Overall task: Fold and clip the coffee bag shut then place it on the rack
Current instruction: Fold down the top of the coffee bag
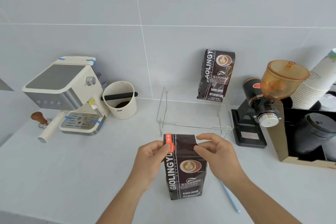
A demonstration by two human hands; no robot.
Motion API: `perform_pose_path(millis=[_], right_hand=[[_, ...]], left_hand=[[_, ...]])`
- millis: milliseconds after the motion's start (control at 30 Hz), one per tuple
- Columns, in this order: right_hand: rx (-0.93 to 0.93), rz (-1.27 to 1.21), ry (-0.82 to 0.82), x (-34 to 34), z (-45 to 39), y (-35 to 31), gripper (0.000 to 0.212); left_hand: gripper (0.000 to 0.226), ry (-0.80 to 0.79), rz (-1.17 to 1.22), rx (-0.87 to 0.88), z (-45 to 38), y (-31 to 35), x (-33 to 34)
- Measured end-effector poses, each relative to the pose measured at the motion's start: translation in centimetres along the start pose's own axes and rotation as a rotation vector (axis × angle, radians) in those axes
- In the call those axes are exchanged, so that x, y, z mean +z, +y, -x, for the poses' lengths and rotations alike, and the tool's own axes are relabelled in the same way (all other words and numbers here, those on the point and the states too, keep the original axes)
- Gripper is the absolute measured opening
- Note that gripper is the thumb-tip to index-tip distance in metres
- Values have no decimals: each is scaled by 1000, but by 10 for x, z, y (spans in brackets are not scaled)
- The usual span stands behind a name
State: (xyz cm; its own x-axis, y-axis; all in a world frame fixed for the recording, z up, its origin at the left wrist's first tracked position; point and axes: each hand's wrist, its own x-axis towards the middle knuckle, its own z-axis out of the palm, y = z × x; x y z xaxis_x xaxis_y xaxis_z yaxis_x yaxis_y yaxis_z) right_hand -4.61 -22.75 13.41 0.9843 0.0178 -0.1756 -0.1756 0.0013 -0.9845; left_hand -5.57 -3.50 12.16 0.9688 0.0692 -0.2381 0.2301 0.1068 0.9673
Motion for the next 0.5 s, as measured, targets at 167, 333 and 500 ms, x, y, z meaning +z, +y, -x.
perform_pose_path(millis=[167, 333, 500], right_hand=[[-68, -20, 6, 4, -3, -5, 22], [-182, 179, -29, 3, -8, -4, 43], [-265, 482, -46, 4, -9, -5, 34]], left_hand=[[16, 24, -75, 56, -2, 3, -7], [16, -49, -110, 65, -5, 11, -10], [44, 32, -209, 87, -5, 16, -9]])
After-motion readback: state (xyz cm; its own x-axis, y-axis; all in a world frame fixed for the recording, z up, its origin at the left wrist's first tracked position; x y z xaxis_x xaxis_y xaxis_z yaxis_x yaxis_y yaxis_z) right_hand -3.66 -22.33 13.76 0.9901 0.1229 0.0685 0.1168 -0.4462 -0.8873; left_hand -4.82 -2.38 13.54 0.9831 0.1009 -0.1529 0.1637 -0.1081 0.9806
